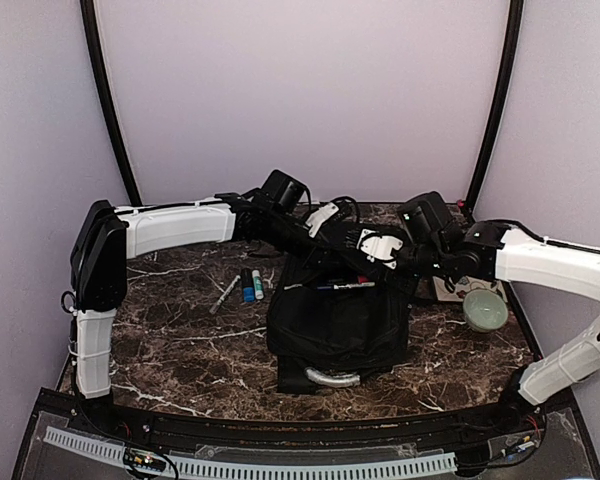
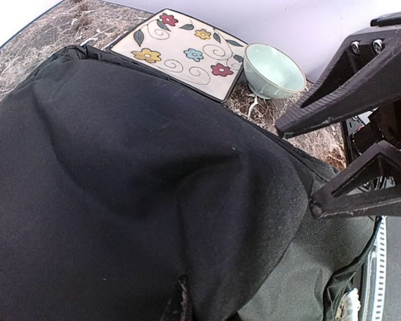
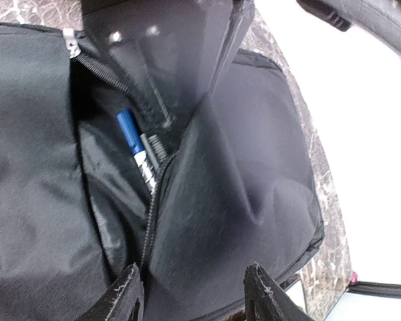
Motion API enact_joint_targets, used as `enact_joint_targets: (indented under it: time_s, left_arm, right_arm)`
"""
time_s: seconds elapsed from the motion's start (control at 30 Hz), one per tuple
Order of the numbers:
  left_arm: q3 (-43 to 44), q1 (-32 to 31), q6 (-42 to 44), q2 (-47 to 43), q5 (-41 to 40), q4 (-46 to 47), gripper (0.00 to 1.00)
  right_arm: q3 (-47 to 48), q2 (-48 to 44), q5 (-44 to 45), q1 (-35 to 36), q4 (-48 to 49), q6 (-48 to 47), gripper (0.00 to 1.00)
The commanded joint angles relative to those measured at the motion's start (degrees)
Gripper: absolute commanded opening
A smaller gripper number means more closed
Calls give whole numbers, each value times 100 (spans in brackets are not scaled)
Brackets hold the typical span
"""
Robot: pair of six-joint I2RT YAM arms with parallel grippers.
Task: Pack the student bag
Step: Pass from the left arm to the right
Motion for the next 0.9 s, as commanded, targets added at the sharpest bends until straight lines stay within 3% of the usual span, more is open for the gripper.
enact_joint_targets:
  time_s: [0.0, 0.2, 0.3, 0.43, 0.63, 0.73, 0.87]
  left_arm:
    - [296, 120, -190, -118, 157, 579, 0]
    - [404, 127, -242, -123, 205, 524, 0]
    - [483, 128, -242, -126, 198, 457, 0]
    - [532, 138, -270, -127, 172, 352, 0]
    - [532, 162, -391, -168, 88, 263, 4]
    - [537, 181, -449, -235, 124, 249, 7]
    - [527, 195, -462, -321, 98, 170, 14]
  right_arm:
    - [-25, 226, 163, 133, 586, -139, 52]
    - [-4, 602, 490, 466, 886, -366, 54]
    - [-126, 819, 1116, 597, 1374, -423, 54]
    - [-151, 975, 2146, 647, 2038, -402, 42]
    - [-249, 791, 2548, 630, 2762, -601, 32]
    - [-243, 846, 2535, 557, 2908, -651, 33]
    - [-354, 1004, 2395, 505, 3213, -768, 43]
